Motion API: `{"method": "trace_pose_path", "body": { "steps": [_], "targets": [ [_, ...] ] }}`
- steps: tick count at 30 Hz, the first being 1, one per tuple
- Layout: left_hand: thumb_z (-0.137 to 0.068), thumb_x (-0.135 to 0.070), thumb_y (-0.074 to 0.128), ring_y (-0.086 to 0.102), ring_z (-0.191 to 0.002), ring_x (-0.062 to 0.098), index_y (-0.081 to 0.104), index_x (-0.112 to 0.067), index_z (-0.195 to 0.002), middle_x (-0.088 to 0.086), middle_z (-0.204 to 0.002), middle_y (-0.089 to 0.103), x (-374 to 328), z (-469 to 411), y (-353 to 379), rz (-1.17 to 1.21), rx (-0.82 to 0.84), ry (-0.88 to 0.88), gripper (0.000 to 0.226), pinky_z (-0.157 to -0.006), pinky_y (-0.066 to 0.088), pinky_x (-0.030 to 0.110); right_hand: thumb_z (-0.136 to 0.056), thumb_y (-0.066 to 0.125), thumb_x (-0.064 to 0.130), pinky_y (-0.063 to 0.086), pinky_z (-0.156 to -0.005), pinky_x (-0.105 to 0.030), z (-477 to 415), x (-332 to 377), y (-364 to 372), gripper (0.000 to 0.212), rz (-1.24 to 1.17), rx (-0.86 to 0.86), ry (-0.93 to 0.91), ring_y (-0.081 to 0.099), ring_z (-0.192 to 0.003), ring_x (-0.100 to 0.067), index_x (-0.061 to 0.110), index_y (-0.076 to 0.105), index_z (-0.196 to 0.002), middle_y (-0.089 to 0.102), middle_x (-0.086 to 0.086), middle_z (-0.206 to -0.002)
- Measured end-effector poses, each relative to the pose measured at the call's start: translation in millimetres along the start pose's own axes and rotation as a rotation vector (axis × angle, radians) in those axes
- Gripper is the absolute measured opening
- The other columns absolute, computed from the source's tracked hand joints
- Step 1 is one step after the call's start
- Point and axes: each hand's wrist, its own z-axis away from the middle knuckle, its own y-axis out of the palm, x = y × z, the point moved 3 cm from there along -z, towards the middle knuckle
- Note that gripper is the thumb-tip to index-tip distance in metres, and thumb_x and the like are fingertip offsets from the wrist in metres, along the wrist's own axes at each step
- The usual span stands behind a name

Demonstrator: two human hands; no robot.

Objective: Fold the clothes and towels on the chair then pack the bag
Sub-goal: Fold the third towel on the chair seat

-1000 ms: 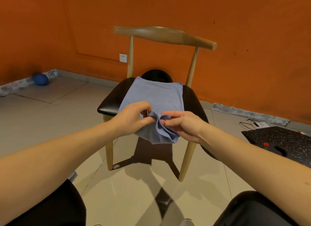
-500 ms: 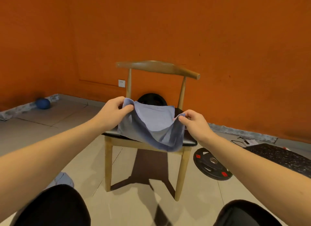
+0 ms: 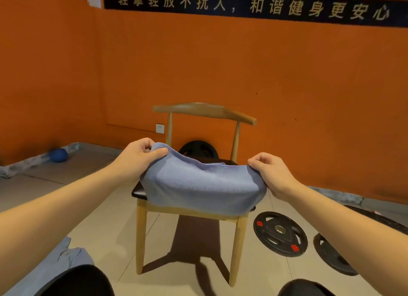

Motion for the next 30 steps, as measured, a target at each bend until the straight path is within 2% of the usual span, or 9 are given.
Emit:
{"method": "trace_pose_path", "body": {
  "steps": [2, 7, 10, 12, 14, 17, 22, 25, 30],
  "targets": [
    [-0.096, -0.042, 0.067, 0.062, -0.073, 0.015, 0.063, -0.010, -0.095, 0.005, -0.083, 0.068, 7.6, -7.1, 3.8, -0.014, 0.002, -0.020, 0.032, -0.061, 0.045, 0.026, -0.099, 0.066, 0.021, 0.058, -0.083, -0.042, -11.2, -6.5, 5.5, 0.014, 0.062, -0.024, 0.001, 0.068, -0.091, -0.024, 0.011, 0.073, -0.092, 0.073, -0.006, -0.093],
    [-0.096, -0.046, 0.066, 0.057, -0.073, 0.018, 0.062, -0.001, -0.096, 0.009, -0.082, 0.065, 37.9, -39.7, 17.0, 0.024, 0.003, -0.092, 0.045, -0.065, 0.042, 0.031, -0.098, 0.068, 0.021, 0.056, -0.075, -0.027, -51.0, -20.9, 22.2, 0.012, 0.089, -0.013, 0.035, 0.068, -0.093, -0.016, 0.014, 0.077, -0.096, 0.074, 0.000, -0.096],
    [-0.097, -0.045, 0.066, 0.055, -0.072, 0.018, 0.060, -0.003, -0.089, 0.009, -0.082, 0.064, 55.9, -67.2, 25.6, 0.077, 0.005, -0.158, 0.043, -0.064, 0.041, 0.030, -0.098, 0.067, 0.012, 0.057, -0.096, -0.043, -86.8, -33.9, 31.5, 0.008, -0.023, 0.120, 0.189, 0.067, -0.105, -0.026, 0.015, 0.073, -0.103, 0.072, -0.009, -0.109],
    [-0.098, -0.041, 0.064, 0.055, -0.074, 0.020, 0.059, -0.008, -0.086, 0.009, -0.081, 0.063, 67.8, -89.6, 31.9, 0.144, 0.001, -0.222, 0.036, -0.064, 0.042, 0.031, -0.097, 0.066, 0.005, 0.053, -0.103, -0.051, -114.9, -43.4, 36.5, 0.012, -0.050, 0.179, 0.271, 0.066, -0.109, -0.033, 0.011, 0.071, -0.106, 0.070, -0.016, -0.115],
    [-0.099, -0.037, 0.063, 0.054, -0.077, 0.025, 0.059, -0.008, -0.086, 0.011, -0.082, 0.061, 80.2, -116.1, 38.1, 0.211, -0.014, -0.298, 0.032, -0.065, 0.041, 0.035, -0.097, 0.067, 0.006, 0.056, -0.099, -0.052, -144.2, -51.8, 42.0, 0.012, 0.002, 0.160, 0.303, 0.068, -0.106, -0.034, 0.005, 0.073, -0.106, 0.072, -0.017, -0.113],
    [-0.098, -0.032, 0.059, 0.053, -0.082, 0.028, 0.064, 0.001, -0.096, 0.018, -0.091, 0.060, 95.1, -160.5, 47.3, 0.210, -0.036, -0.341, 0.034, -0.070, 0.041, 0.039, -0.094, 0.071, 0.008, 0.060, -0.089, -0.047, -190.3, -61.7, 55.1, 0.008, 0.085, 0.075, 0.294, 0.068, -0.091, -0.029, 0.002, 0.075, -0.097, 0.073, -0.018, -0.102],
    [-0.101, -0.028, 0.057, 0.059, -0.079, 0.025, 0.066, -0.002, -0.097, 0.014, -0.091, 0.066, 129.8, -238.7, 74.4, 0.009, -0.035, -0.280, 0.028, -0.064, 0.046, 0.033, -0.091, 0.077, 0.015, 0.060, -0.069, -0.039, -265.0, -96.6, 81.1, 0.011, 0.181, 0.018, 0.316, 0.063, -0.079, -0.024, 0.006, 0.073, -0.086, 0.070, -0.012, -0.088],
    [-0.099, -0.028, 0.063, 0.066, -0.084, 0.031, 0.067, -0.004, -0.094, 0.015, -0.090, 0.070, 166.2, -274.6, 95.6, -0.110, -0.008, -0.250, 0.025, -0.068, 0.052, 0.037, -0.090, 0.078, 0.012, 0.059, -0.070, -0.042, -303.0, -134.1, 100.4, 0.012, 0.245, 0.023, 0.334, 0.062, -0.077, -0.025, 0.005, 0.073, -0.081, 0.069, -0.014, -0.084],
    [-0.095, -0.032, 0.069, 0.066, -0.079, 0.025, 0.071, -0.013, -0.082, 0.006, -0.077, 0.070, 225.7, -303.7, 130.9, -0.296, 0.089, -0.265, 0.024, -0.065, 0.049, 0.033, -0.089, 0.079, 0.010, 0.046, -0.071, -0.029, -334.3, -193.5, 128.8, 0.016, 0.337, 0.059, 0.370, 0.060, -0.078, -0.019, 0.007, 0.070, -0.076, 0.066, -0.008, -0.080]
  ]
}}
